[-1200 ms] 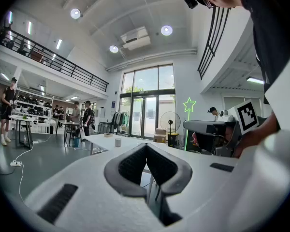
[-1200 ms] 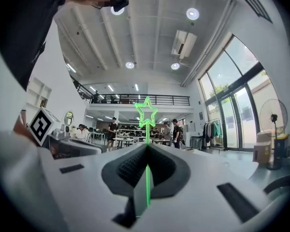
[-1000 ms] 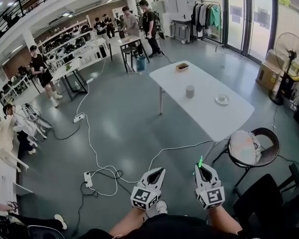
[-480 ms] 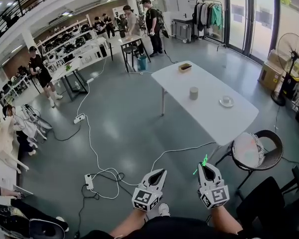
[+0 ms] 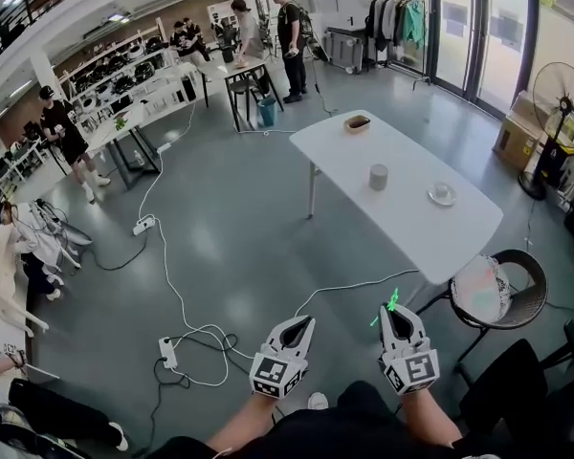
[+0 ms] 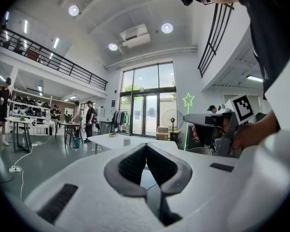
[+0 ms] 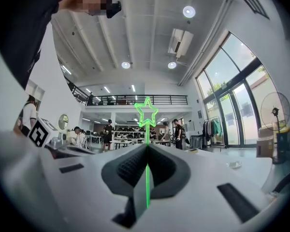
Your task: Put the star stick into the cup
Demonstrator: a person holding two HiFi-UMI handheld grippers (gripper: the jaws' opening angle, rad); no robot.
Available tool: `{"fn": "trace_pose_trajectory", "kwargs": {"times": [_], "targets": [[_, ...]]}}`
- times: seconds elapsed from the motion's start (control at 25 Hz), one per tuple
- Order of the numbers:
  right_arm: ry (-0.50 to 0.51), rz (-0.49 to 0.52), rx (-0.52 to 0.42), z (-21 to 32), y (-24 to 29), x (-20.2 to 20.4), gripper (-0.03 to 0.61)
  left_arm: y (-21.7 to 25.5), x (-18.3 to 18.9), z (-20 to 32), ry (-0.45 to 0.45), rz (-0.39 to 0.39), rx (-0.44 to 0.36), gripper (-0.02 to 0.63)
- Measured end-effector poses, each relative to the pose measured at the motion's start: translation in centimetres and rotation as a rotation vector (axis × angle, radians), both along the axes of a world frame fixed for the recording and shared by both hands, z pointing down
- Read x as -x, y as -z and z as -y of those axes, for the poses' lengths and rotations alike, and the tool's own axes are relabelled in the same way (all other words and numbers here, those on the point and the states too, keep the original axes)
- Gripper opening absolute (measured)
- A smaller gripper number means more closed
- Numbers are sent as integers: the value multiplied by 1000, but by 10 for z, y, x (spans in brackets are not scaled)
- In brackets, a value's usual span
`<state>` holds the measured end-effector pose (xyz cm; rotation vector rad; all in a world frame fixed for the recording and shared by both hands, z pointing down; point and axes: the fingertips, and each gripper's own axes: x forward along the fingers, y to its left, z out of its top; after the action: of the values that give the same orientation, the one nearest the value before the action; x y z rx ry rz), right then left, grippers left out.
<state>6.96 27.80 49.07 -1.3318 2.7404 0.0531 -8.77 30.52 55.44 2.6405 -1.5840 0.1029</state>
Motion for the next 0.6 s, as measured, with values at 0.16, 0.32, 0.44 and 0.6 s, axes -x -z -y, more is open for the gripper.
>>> {"fn": "trace_pose_trajectory", "kwargs": {"times": [0.16,0.32,0.44,0.6], "targets": [[22,36,-21,21,6,13,9,-7,10,22,-8,-8,18,11],[38,50,-32,64,7,19,9,-9,8,60,-18,-8,22,11],[53,49,-30,106,7,26,9,-7,11,101,-11,7,15,11],[68,38,-32,165,8,28,9,-4,15,153,11,13,11,11]]}}
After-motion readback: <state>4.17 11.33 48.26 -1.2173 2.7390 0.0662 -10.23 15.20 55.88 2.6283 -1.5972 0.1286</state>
